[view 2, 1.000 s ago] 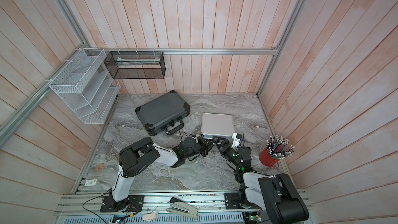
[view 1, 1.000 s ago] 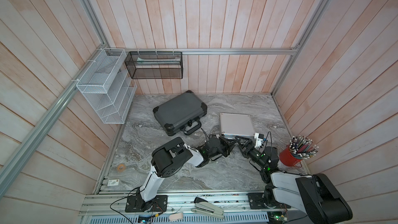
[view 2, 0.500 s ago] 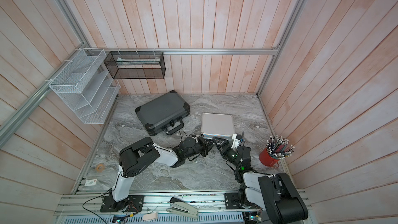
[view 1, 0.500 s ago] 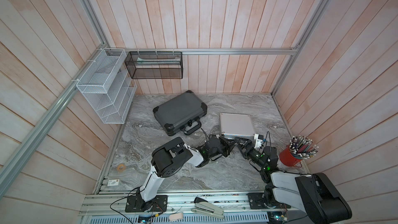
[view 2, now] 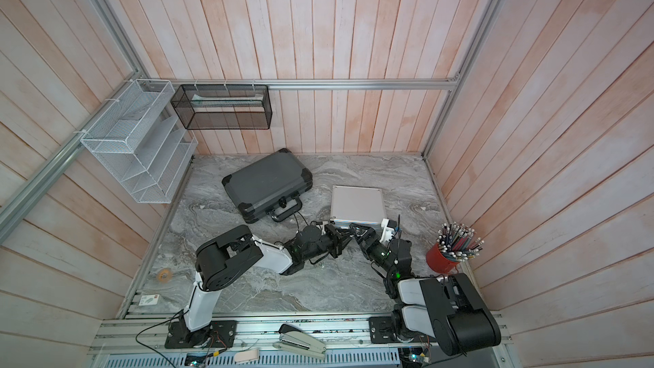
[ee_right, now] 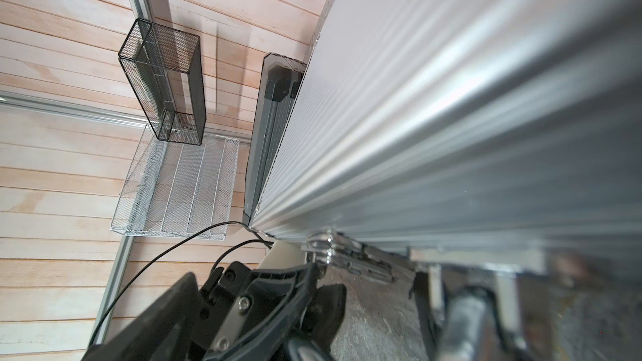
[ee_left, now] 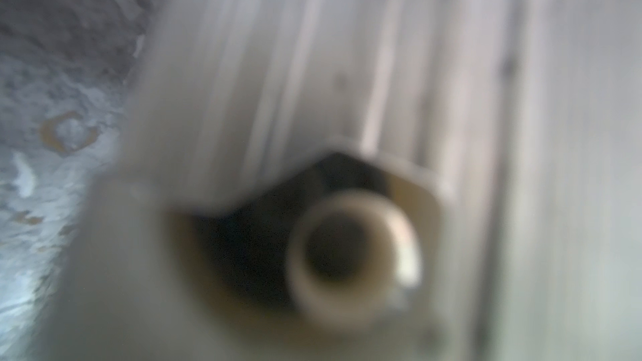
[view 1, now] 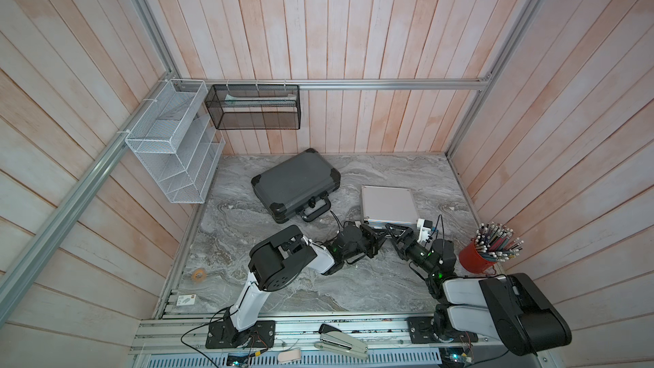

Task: Open the poker set cases
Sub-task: Open the fastener on the poker set case.

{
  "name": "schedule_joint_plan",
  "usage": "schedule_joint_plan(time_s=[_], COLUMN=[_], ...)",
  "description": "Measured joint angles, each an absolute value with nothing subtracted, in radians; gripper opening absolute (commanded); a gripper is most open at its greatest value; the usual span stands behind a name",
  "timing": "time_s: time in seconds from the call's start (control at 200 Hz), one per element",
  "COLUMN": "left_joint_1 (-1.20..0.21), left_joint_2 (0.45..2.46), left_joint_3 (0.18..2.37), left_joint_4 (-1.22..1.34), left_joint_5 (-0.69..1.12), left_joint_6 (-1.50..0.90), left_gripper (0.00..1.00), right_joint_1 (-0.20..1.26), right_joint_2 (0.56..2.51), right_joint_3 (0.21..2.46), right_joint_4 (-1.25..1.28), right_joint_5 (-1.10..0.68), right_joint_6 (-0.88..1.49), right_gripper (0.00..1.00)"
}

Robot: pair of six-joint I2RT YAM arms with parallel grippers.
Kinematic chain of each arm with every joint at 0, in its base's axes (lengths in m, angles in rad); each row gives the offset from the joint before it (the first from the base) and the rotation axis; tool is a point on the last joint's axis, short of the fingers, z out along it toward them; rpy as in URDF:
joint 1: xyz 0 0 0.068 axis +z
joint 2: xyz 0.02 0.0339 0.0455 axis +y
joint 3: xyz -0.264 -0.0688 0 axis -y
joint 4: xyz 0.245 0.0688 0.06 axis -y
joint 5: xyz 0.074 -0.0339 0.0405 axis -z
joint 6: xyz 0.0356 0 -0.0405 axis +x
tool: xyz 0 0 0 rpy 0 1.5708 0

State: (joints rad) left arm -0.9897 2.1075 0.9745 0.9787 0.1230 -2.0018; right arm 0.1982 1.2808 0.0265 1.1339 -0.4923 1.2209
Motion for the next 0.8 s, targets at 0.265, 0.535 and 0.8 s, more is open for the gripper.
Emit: schedule_joint_plan(time_s=[0.265, 0.535, 0.8], left_joint_1=[-0.989, -0.989, -0.989], left_joint_2=[2.107, 2.107, 2.107], left_joint_3=[0.974, 0.974, 0.974], left_joint_4=[0.984, 0.984, 0.982], left_joint_5=[0.123, 0.123, 0.123], left_joint_6=[-2.002, -2.002, -2.002], left_gripper=[0.0, 0.0, 0.0], right_joint_1=[0.197, 0.197, 0.197], right_joint_2=[1.294, 1.299, 1.306], right_joint_3=[0.04, 0.04, 0.042], right_joint_4=[1.137, 1.145, 1.153], right_joint_5=[-0.505, -0.51, -0.522], right_joint_6=[1.227, 1.231, 1.232], right_gripper=[0.98, 0.98, 0.98])
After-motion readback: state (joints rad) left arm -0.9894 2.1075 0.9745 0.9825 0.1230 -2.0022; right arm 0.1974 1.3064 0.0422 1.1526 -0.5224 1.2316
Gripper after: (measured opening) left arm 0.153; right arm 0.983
